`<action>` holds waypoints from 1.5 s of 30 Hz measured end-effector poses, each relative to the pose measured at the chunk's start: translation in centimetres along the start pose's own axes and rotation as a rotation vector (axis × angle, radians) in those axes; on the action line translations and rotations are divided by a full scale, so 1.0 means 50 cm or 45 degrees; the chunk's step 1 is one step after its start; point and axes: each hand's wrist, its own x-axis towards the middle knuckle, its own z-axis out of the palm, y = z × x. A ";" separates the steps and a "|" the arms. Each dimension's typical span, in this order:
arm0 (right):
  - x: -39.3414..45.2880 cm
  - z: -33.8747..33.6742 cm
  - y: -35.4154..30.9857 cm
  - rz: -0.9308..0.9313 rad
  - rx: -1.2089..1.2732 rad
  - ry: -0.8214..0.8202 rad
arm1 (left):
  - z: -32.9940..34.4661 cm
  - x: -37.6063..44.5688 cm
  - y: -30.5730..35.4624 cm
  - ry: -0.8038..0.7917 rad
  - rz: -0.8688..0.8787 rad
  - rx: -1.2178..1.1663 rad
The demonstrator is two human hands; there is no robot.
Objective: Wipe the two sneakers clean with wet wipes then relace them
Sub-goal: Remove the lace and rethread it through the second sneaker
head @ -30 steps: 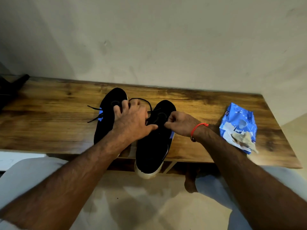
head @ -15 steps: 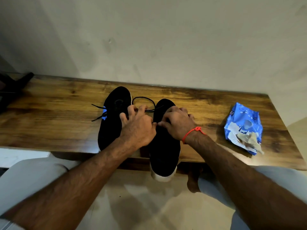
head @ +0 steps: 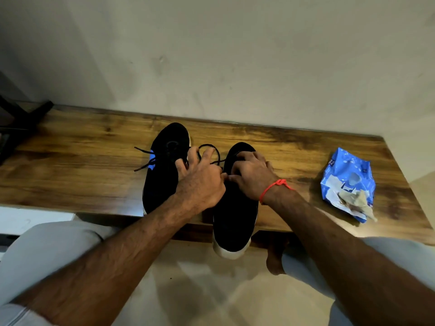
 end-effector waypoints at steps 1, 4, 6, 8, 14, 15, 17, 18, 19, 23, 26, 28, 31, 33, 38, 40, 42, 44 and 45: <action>0.005 -0.002 0.002 -0.032 0.030 0.021 | 0.005 0.003 -0.003 -0.006 -0.010 -0.002; 0.024 -0.040 0.053 0.138 0.197 0.159 | 0.013 0.008 -0.010 -0.014 -0.054 -0.032; 0.027 -0.072 0.109 0.325 0.165 0.238 | 0.013 0.009 -0.010 -0.032 -0.058 -0.029; 0.022 -0.082 0.136 0.371 0.112 0.245 | 0.010 0.009 -0.006 -0.045 -0.044 -0.026; -0.011 -0.023 0.001 0.073 -0.029 0.002 | 0.000 0.002 0.001 -0.045 -0.032 -0.015; -0.009 -0.012 -0.012 0.038 -0.063 -0.017 | -0.004 -0.001 0.001 -0.043 -0.027 -0.006; 0.003 -0.005 -0.010 -0.002 -0.072 -0.032 | -0.008 -0.004 -0.001 -0.046 -0.038 0.002; 0.008 -0.015 0.003 0.017 -0.040 -0.001 | -0.009 -0.003 -0.003 -0.056 -0.049 -0.003; 0.014 -0.030 0.023 0.085 0.041 0.065 | -0.009 -0.002 -0.004 -0.075 -0.058 -0.006; 0.025 -0.102 0.133 0.443 0.228 0.338 | -0.005 0.006 -0.004 -0.098 -0.082 0.000; 0.019 -0.079 0.119 0.342 0.178 0.278 | -0.010 0.004 -0.003 -0.098 -0.061 0.018; 0.010 -0.048 0.068 0.138 0.066 0.157 | -0.015 0.001 0.000 -0.100 -0.054 -0.002; -0.006 -0.021 -0.008 -0.046 -0.201 0.009 | -0.020 -0.003 0.002 -0.098 -0.030 0.005; 0.001 -0.010 -0.016 -0.077 -0.204 -0.035 | -0.021 -0.005 -0.001 -0.109 -0.037 0.006; 0.021 -0.092 0.095 0.333 0.044 0.288 | -0.014 -0.004 -0.006 -0.094 -0.025 -0.045; 0.014 -0.103 0.123 0.465 -0.015 0.336 | -0.013 -0.001 -0.010 -0.101 -0.011 -0.037; 0.001 -0.085 0.094 0.379 -0.060 0.261 | -0.016 0.001 -0.008 -0.119 -0.007 -0.041; -0.008 -0.052 0.037 0.164 -0.130 0.149 | -0.019 -0.002 -0.004 -0.123 -0.002 -0.056; -0.008 -0.033 0.013 0.085 -0.159 0.099 | -0.019 -0.003 -0.002 -0.119 0.004 -0.055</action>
